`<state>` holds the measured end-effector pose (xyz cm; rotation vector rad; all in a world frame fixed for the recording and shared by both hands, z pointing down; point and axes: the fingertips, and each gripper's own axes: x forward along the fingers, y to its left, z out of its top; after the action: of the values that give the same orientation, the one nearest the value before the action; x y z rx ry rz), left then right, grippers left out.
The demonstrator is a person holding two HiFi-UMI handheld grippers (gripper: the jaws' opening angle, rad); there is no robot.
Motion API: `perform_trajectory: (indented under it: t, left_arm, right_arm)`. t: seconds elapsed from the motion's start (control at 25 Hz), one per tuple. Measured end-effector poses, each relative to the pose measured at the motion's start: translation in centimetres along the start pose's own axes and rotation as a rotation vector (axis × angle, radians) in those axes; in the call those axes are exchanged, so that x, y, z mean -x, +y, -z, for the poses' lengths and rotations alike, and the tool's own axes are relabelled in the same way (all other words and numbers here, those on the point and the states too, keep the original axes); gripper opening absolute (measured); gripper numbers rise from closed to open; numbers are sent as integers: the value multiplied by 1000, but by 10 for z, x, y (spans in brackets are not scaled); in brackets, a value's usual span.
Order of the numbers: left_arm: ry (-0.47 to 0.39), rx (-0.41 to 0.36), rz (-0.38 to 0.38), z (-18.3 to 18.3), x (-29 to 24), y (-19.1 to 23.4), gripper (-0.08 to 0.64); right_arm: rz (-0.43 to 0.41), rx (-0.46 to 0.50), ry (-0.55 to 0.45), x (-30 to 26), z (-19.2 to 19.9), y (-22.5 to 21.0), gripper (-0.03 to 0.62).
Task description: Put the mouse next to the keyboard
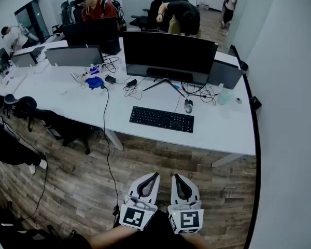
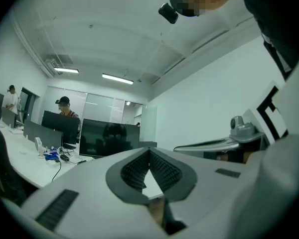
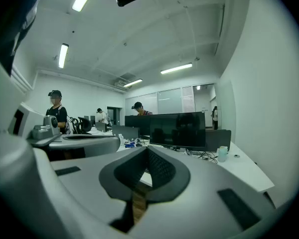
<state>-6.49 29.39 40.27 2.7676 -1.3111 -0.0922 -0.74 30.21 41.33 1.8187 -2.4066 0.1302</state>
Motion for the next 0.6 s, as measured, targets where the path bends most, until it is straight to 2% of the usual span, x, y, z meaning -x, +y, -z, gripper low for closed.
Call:
perform_trajectory:
  t: [0.16, 0.36, 0.52, 0.6]
  left_arm:
    - [-2, 7, -9, 4, 1, -17, 5]
    - [-3, 19, -16, 10, -6, -28, 5]
    - [13, 6, -16, 15, -20, -24, 5]
    - [14, 19, -12, 20, -30, -19, 5]
  right_arm:
    - [5, 0, -4, 17, 4, -11, 17]
    - [6, -84, -6, 26, 13, -32, 18]
    - [7, -119, 0, 17, 19, -48, 18]
    - [10, -105, 4, 5, 19, -55, 18]
